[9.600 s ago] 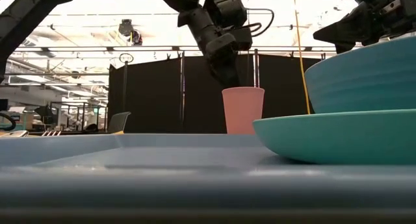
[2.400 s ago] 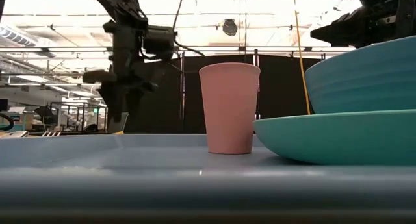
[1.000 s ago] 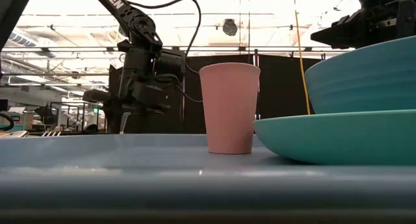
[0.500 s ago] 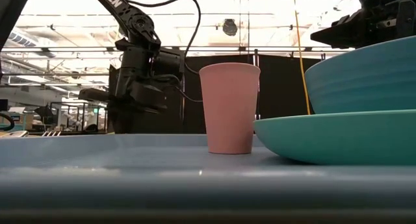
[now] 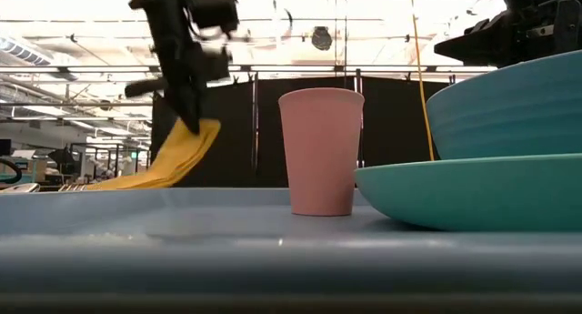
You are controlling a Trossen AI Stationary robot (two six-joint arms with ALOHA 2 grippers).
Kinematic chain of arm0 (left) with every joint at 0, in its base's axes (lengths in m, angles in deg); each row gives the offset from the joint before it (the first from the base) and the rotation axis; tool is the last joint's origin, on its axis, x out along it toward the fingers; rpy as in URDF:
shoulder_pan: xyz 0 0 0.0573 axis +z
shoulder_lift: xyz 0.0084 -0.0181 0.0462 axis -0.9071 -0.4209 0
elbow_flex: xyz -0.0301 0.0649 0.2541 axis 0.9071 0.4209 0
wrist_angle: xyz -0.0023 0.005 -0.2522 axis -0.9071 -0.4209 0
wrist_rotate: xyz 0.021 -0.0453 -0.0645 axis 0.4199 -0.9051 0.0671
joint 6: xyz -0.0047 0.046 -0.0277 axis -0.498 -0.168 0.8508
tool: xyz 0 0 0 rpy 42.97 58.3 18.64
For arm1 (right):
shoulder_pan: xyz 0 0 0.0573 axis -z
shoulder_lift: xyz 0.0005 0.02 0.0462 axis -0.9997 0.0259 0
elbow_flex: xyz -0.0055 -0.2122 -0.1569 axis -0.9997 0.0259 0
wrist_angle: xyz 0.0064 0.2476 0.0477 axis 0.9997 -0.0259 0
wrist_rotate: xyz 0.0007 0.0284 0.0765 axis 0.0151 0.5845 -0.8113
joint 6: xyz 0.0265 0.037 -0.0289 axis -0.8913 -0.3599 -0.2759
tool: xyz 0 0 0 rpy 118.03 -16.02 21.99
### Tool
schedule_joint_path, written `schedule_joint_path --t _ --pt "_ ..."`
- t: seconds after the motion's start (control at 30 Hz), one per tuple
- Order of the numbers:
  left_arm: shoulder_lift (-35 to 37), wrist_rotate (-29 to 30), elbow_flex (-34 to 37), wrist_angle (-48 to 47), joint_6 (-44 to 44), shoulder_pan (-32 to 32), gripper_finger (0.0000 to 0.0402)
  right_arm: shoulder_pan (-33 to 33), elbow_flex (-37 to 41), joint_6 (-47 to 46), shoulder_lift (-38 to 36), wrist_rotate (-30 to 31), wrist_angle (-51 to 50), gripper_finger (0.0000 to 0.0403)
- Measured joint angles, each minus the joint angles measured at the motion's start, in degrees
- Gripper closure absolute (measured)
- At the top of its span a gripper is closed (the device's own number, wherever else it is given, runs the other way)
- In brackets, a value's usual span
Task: Set up tray
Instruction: Put the yellow napkin on the blue serving tray
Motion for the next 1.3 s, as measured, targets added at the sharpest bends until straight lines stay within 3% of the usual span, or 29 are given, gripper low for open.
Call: schedule_joint_path --t 0.23,0.47,0.67,0.9,1.3 --pt "9.2 7.7 -1.5 -0.6 7.1 -3.2 0.0396 0.0 0.0 0.0 0.0 0.0 0.9 0.0403" --pt "10.8 11.9 -9.8 -3.9 13.3 -8.2 0.0396 0.0 0.0 0.2 0.0 0.0 1.7 0.0403" --pt "9.3 15.7 -18.9 -11.0 20.1 -12.9 0.0396 0.0 0.0 1.3 0.0 0.0 2.2 0.0403" --pt "7.2 16.1 -24.2 -11.1 29.8 -21.2 0.0396 0.0 0.0 3.4 0.0 0.0 2.7 0.0403" --pt "-1.8 18.4 -25.4 -16.6 52.3 -35.4 0.0396 0.0 0.0 3.2 0.0 0.0 3.5 0.0403"
